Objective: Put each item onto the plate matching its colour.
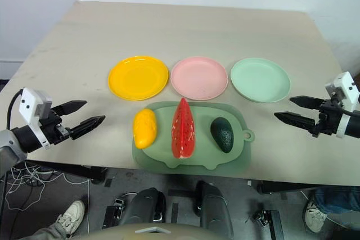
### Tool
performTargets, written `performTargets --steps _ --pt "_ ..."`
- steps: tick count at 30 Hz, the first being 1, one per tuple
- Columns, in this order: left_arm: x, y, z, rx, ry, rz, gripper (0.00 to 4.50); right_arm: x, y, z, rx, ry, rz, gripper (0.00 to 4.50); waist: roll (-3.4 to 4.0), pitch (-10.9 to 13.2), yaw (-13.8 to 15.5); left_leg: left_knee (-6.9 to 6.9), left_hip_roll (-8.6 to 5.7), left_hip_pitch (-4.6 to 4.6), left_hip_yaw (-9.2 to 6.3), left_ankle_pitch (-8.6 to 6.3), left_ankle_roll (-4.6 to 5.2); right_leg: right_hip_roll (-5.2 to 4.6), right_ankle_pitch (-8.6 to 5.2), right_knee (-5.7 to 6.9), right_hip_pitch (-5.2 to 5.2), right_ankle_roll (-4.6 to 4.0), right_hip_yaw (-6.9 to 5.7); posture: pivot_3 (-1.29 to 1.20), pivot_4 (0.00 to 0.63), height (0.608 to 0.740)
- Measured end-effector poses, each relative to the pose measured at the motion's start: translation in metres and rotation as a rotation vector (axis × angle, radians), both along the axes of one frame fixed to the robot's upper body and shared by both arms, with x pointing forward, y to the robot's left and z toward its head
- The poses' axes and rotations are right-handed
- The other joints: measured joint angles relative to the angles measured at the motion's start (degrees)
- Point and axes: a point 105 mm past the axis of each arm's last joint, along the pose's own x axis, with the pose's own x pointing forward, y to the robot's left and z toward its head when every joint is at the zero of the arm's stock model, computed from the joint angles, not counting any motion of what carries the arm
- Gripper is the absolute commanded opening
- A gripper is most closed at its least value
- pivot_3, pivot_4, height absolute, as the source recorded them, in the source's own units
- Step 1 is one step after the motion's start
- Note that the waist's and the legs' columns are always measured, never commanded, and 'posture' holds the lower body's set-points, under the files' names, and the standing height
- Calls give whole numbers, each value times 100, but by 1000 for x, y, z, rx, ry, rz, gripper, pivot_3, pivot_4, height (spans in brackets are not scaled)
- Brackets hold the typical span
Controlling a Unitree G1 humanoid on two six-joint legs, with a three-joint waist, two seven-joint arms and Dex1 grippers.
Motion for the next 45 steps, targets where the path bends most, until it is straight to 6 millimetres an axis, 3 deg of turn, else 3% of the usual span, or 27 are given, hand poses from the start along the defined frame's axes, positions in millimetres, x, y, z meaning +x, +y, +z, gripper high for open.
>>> performTargets --steps 10,16,23,29,33,45 --pt "5 -2 2 -11 -22 -7 4469 7 6 6 16 -50 -25 4500 0 0 3 0 -1 0 0 0 0 0 4 2 0 -3 0 0 150 740" --pt "8 3 3 -5 -25 -5 4469 6 28 14 8 -86 25 4500 0 0 5 0 -1 -1 -1 0 0 0 20 1 0 -5 0 0 150 740" --pt "11 11 -1 1 -19 18 4469 4 51 11 29 -98 25 4500 0 0 6 0 0 -2 -1 0 0 -2 18 1 0 -8 0 0 150 740" --pt "22 8 15 -7 -69 -1 4469 0 67 15 -23 -115 55 4500 -1 -1 10 1 -1 -2 -2 0 0 -1 20 1 1 -6 -1 0 150 740" --pt "27 -4 25 -17 -95 -46 4469 1 74 12 -75 -82 74 4500 -2 -1 -4 1 -2 -1 -1 0 0 -1 21 2 1 -5 0 0 150 740" --pt "24 -7 14 -30 -57 -29 4469 0 95 12 -76 36 75 4500 -4 -2 3 2 -1 -3 -2 0 0 -1 22 1 0 -6 0 0 150 740"
